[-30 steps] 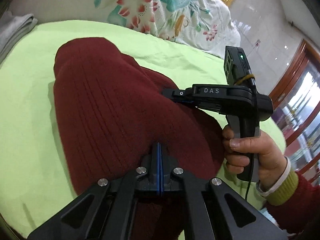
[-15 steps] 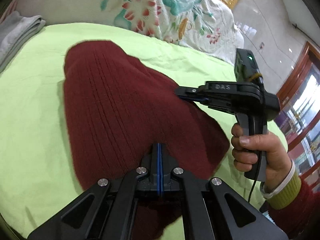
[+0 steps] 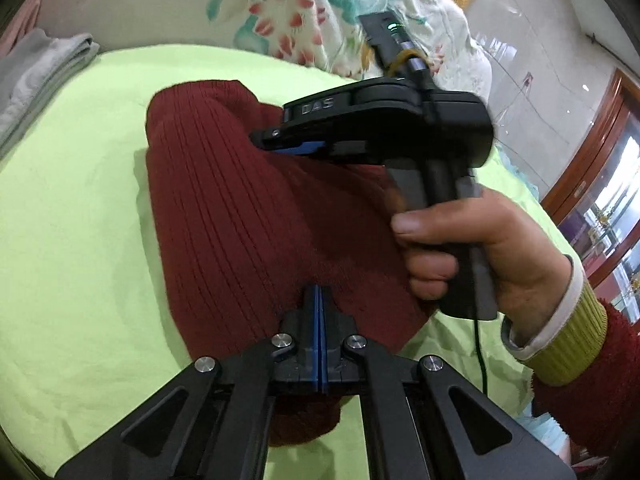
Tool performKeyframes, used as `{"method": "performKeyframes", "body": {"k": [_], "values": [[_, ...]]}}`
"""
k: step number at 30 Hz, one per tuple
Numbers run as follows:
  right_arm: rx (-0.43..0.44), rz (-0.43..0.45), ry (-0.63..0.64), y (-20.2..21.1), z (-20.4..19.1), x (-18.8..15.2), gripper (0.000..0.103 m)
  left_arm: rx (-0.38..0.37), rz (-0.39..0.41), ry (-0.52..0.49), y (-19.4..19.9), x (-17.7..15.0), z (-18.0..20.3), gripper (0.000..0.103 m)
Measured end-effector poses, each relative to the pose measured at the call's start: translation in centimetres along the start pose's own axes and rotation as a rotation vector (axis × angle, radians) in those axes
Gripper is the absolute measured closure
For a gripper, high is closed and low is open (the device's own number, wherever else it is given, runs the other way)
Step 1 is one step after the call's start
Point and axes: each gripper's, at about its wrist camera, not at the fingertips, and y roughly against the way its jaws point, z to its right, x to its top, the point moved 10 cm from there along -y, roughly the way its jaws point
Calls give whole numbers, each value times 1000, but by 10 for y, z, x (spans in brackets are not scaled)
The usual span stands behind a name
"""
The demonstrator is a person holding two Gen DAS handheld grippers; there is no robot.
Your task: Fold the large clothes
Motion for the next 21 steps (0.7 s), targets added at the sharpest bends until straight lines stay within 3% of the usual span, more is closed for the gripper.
{"method": "performKeyframes", "body": {"k": [4, 8, 11, 14, 16, 18, 21], "values": [[30, 22, -53, 19, 7, -1, 85, -11, 0, 11, -3, -2, 0, 103], [35, 88, -89, 71, 12, -21, 82, -21, 44, 37, 21, 1, -2, 102], [40, 119, -104, 108, 22, -52, 73, -48, 74, 29, 42, -3, 3, 102], [65, 104, -114, 124, 24, -89, 72, -41, 68, -13, 51, -14, 9, 101], [9, 88, -95, 123, 33, -109, 72, 21, 28, -32, 41, -24, 8, 101], [-72, 72, -111, 119, 52, -121, 72, 22, -14, -2, 26, -30, 1, 102], [-54, 94, -173, 122, 65, -122, 72, 3, -26, 51, 15, -35, -3, 102]]}}
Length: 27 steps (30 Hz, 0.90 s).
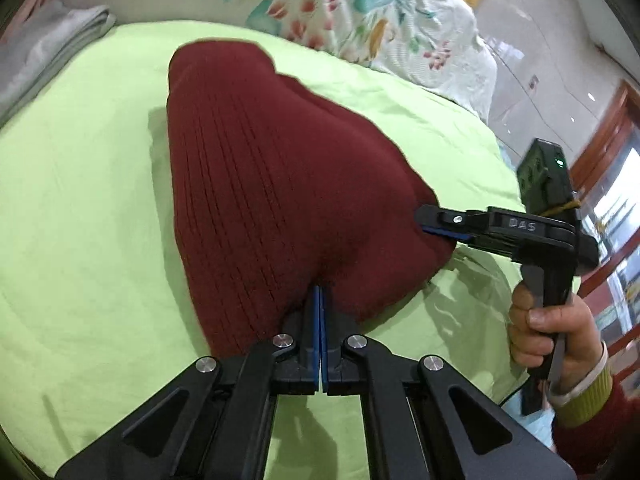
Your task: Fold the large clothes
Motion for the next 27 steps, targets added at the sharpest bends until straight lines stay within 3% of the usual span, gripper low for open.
{"method": "performKeyframes", "body": {"k": [3, 8, 14, 17, 20, 22, 27], "values": [[-37, 9, 11, 5, 2, 1, 72, 35, 6, -22, 2, -1, 3, 102], [-1, 39, -1, 18, -6, 6, 72, 9, 29, -7, 16, 7, 9, 102], [12, 89, 1, 31, -17, 23, 68, 0, 125, 20, 52, 29, 9, 89], [4, 94, 21, 25, -23, 35, 65, 47, 154, 74, 53, 46, -7, 83], [-3, 90, 28, 14, -24, 48, 65, 101, 136, 112, 36, 61, -25, 83], [-10, 78, 40, 4, -24, 56, 65, 142, 79, 115, 19, 62, -33, 79], [-89, -24, 49, -39, -8, 53, 59, 186, 44, 92, 5, 63, -37, 79]]}}
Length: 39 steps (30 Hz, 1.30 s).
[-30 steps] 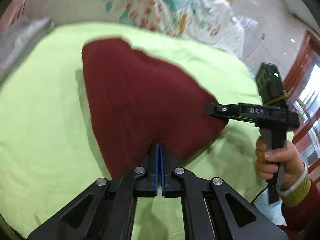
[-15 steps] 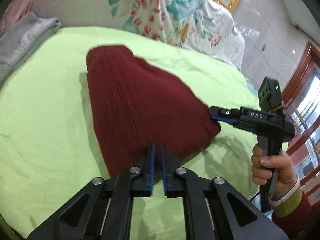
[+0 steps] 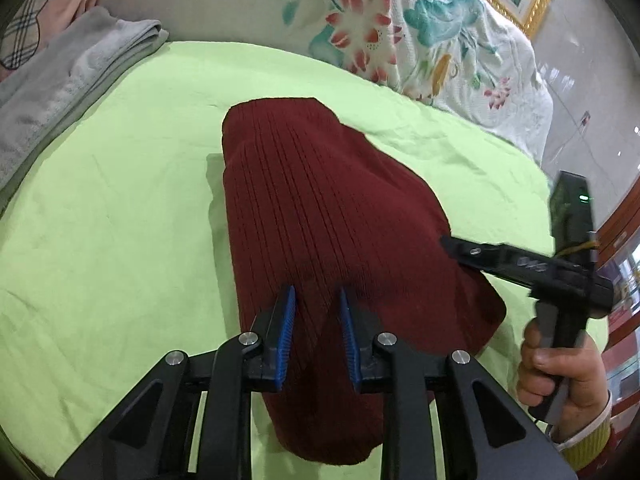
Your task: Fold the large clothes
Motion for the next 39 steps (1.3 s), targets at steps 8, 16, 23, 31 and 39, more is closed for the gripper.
{"method": "performKeyframes", "body": {"k": [8, 16, 23, 31, 39], "values": [[-1, 5, -46, -4, 15, -2, 47, 50, 11, -34, -3, -5, 1, 79], [-2, 23, -55, 4, 14, 1, 46, 59, 13, -31, -2, -5, 0, 78], [16, 18, -111, -7, 26, 20, 45, 56, 21, -22, -2, -6, 0, 78], [53, 22, -12, -3, -4, 23, 84, 8, 37, 36, 12, 1, -1, 78], [63, 93, 18, 21, -17, 37, 91, -32, 79, 120, 20, 35, -12, 77]]}}
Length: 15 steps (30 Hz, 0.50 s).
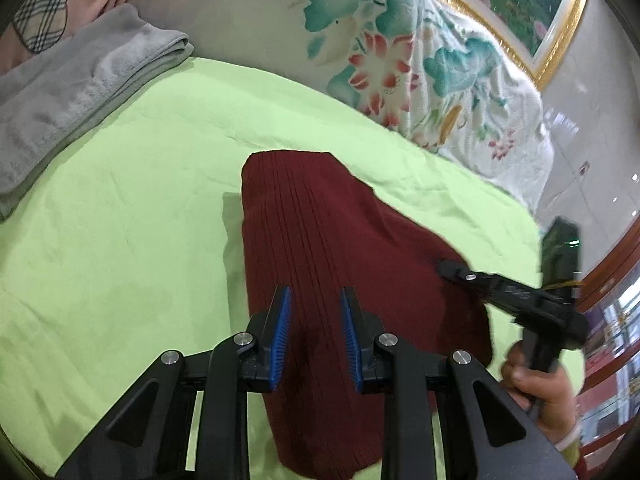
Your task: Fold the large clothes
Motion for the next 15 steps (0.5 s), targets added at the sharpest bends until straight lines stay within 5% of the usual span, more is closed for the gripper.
{"method": "performKeyframes", "body": {"k": [4, 10, 15], "values": [[-39, 38, 15, 7, 1, 2, 92, 61, -82, -36, -30, -11, 2, 77], [-93, -55, -40, -25, 36, -18, 90, 177, -72, -169, -48, -20, 15, 77], [-131, 16, -85, 3, 38, -9, 79, 171, -69, -158, -50, -22, 9, 77]]}}
